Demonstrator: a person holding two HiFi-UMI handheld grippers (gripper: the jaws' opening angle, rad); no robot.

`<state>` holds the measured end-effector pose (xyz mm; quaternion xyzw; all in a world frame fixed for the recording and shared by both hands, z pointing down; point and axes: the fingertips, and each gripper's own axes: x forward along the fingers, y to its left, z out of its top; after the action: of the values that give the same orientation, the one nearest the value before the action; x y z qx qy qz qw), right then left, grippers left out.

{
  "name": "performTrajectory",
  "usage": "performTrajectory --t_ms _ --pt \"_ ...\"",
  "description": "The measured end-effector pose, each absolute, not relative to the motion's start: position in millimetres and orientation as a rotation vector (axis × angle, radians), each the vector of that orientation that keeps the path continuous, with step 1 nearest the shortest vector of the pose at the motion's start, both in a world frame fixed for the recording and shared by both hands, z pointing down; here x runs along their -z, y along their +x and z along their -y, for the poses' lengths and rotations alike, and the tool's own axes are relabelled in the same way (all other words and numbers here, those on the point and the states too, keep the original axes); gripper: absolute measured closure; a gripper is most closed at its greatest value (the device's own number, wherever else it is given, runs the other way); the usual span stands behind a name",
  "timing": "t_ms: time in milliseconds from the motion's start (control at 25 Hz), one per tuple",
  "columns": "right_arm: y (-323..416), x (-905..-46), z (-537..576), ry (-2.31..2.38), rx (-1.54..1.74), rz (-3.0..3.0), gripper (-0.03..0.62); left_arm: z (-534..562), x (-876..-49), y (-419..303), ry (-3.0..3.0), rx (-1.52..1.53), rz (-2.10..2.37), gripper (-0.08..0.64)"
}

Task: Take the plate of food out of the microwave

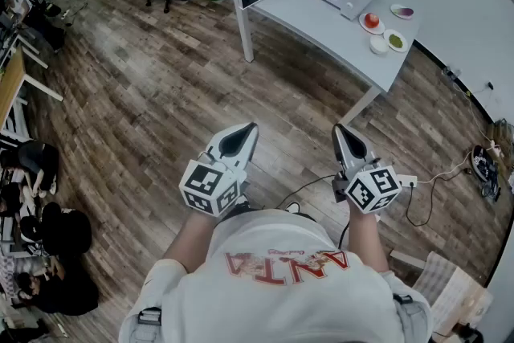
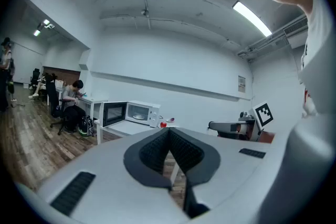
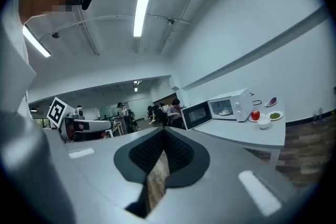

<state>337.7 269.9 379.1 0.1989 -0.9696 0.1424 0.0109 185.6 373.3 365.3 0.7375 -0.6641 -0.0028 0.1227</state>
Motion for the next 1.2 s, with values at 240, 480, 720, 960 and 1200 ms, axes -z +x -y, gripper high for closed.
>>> performTrajectory --t_ms 240,480,720,960,1200 --pt "320.1 -383.6 -281.6 0.591 -0.445 3.018 0.59 -381.8 -365.9 171.6 2.15 0.011 1.936 0.551" --pt "314.3 -386.9 -286.3 0.595 -0.463 3.004 0.59 -385.5 -367.8 166.4 2.152 0.012 1.918 0.551" --pt "306.9 -387.9 -294.5 0.602 -0.515 3.029 0.59 -392.7 -374.0 155.1 2.148 0.022 1.897 0.551" --pt "281.7 -387.9 -299.1 0.609 -0.592 3.038 0.589 -398.1 -375.4 126.9 2.149 0.039 1.886 0.551" --pt "234.8 -388.6 -316.3 0.611 -0.581 3.029 0.589 -414.8 -381.3 80.9 2.152 0.065 1.861 0.551"
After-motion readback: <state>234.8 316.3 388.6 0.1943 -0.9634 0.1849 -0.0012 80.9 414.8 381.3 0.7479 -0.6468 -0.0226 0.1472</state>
